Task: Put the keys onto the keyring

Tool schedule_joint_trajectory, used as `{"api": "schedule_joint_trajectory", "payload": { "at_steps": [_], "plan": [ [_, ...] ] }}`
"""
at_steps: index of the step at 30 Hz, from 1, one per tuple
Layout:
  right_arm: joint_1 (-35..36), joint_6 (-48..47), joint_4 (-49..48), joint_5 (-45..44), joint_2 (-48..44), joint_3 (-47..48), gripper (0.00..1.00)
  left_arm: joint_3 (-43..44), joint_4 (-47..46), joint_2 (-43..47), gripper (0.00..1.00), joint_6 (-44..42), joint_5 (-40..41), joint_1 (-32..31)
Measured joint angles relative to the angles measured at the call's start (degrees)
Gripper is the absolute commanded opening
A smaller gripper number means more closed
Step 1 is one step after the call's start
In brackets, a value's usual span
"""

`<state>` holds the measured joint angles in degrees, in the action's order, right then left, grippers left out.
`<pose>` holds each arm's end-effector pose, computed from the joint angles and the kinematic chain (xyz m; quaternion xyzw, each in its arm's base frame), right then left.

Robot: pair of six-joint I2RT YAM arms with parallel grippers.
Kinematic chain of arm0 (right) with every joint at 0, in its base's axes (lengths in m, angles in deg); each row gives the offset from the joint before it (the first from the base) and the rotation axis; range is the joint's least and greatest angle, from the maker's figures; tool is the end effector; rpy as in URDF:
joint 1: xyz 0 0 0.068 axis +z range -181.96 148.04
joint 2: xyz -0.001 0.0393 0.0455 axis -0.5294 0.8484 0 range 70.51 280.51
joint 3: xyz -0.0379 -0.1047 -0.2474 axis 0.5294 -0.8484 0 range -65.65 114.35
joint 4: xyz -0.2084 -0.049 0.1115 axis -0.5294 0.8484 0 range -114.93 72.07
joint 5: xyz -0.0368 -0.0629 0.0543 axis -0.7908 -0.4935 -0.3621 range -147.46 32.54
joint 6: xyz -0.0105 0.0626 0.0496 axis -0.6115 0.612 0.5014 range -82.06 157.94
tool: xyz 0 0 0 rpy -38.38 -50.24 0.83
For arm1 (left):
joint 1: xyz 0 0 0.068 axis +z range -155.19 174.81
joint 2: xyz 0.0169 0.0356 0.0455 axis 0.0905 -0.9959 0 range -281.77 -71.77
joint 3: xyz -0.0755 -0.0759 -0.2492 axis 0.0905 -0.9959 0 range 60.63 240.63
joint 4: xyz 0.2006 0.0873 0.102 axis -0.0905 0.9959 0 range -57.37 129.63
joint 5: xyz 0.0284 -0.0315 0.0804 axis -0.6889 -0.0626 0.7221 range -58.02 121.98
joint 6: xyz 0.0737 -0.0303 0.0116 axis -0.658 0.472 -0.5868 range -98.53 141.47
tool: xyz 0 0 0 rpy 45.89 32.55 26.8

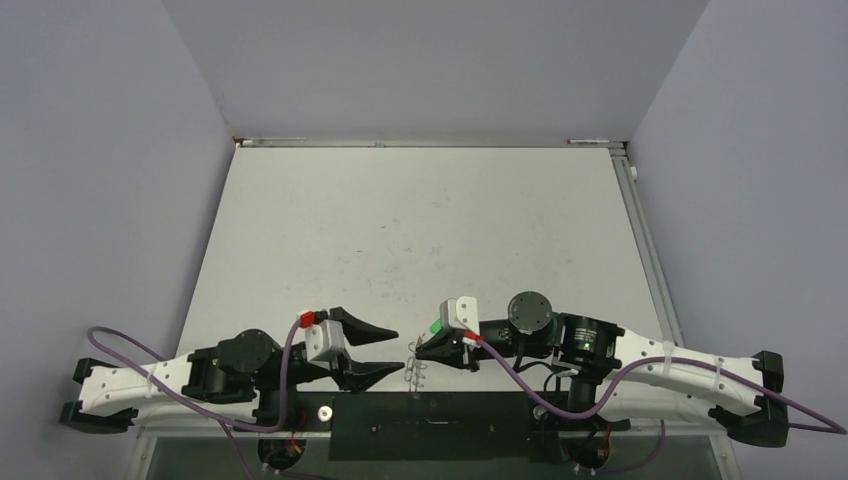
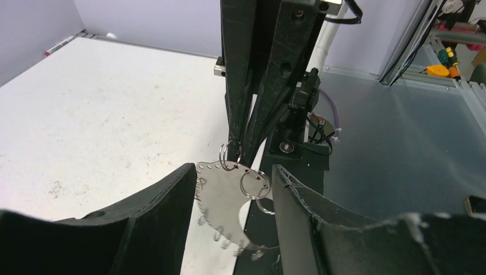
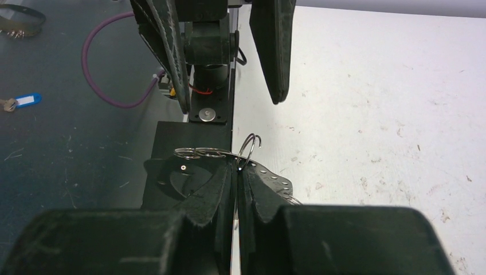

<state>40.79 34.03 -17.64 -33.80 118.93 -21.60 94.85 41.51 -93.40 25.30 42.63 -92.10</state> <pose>0.0350 0.2070 0.3247 -0.5722 0.5149 0.4806 0.4201 0.0195 -0.1224 0.3266 0.4008 0.5546 -0.4724 0.5555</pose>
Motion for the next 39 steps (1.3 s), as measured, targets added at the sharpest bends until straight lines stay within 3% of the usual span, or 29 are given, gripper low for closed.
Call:
{"api": "schedule_joint_trajectory", "payload": {
  "at_steps": [23, 30, 36, 39],
  "plan": [
    [0.0, -1.4, 2.2, 4.5, 0.1, 2.0, 0.05, -0.9, -2.7, -5.0, 0.33, -0.9, 0.7, 1.1],
    [0.0, -1.5, 3.1, 4.8, 1.1, 2.2, 0.05, -0.9, -3.2, -6.2, 0.16, 0.5, -3.5, 4.2],
    [0.0, -1.7, 3.1, 4.9, 1.1, 2.3, 0.05, -0.9, -4.7, -7.1, 0.07, 1.5, -7.2, 6.5],
    [0.0, -1.9, 3.4, 4.9, 1.1, 2.5, 0.05, -0.9, -5.2, -7.5, 0.13, 1.7, -8.5, 6.9]
  ]
}}
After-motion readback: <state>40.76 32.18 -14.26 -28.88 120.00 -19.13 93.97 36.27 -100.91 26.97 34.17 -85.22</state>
